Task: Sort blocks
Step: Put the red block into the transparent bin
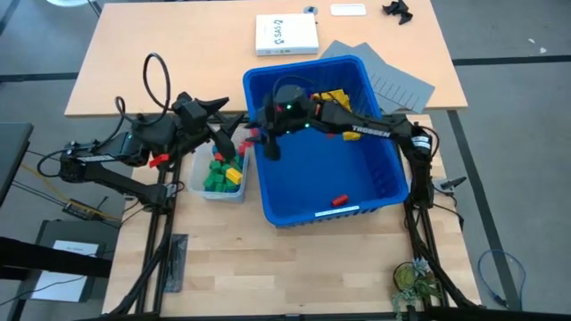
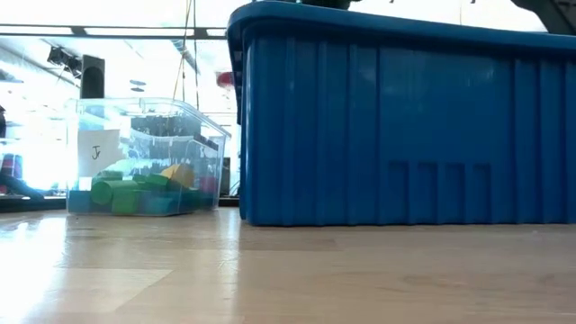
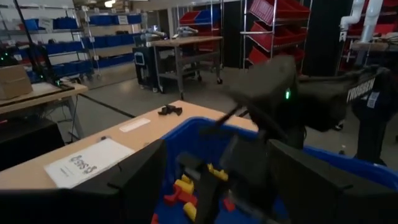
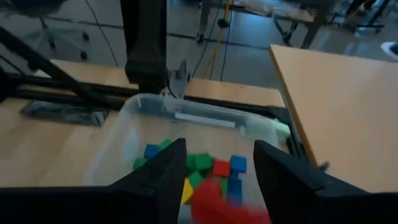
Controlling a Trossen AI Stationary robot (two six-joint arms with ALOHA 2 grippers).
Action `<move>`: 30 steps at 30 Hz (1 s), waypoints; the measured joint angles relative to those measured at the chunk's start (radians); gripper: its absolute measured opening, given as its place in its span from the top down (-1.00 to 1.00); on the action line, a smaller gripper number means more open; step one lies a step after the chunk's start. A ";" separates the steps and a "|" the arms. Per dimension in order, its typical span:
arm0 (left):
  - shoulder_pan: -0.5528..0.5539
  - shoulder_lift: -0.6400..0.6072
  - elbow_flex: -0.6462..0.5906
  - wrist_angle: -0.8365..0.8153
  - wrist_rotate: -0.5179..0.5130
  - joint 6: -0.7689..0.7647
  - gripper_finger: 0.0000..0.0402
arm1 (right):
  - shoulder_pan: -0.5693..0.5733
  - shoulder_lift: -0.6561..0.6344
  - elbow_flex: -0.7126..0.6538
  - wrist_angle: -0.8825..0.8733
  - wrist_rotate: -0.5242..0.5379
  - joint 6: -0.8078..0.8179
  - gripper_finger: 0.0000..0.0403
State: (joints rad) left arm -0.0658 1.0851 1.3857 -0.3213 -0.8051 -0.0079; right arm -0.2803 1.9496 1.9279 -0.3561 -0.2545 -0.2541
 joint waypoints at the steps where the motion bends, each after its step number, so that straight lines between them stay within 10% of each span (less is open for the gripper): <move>1: 0.000 0.000 0.000 -0.003 0.000 -0.005 -0.43 | -0.005 -0.007 0.000 0.003 -0.001 0.002 0.06; 8: 0.000 0.000 0.000 -0.029 0.001 -0.027 -0.43 | -0.004 0.001 0.000 0.019 -0.014 0.010 0.04; 18: 0.000 0.009 0.000 -0.355 -0.001 -0.295 -0.43 | -0.030 -0.055 -0.001 -0.385 0.001 -0.143 0.09; 30: 0.018 0.084 0.000 -0.379 0.032 -0.333 -0.43 | -0.252 -0.209 -0.083 -0.528 -0.068 -0.214 0.10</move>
State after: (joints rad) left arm -0.0478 1.1689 1.3861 -0.7003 -0.7730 -0.3409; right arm -0.5323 1.7403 1.8448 -0.8844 -0.3226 -0.4678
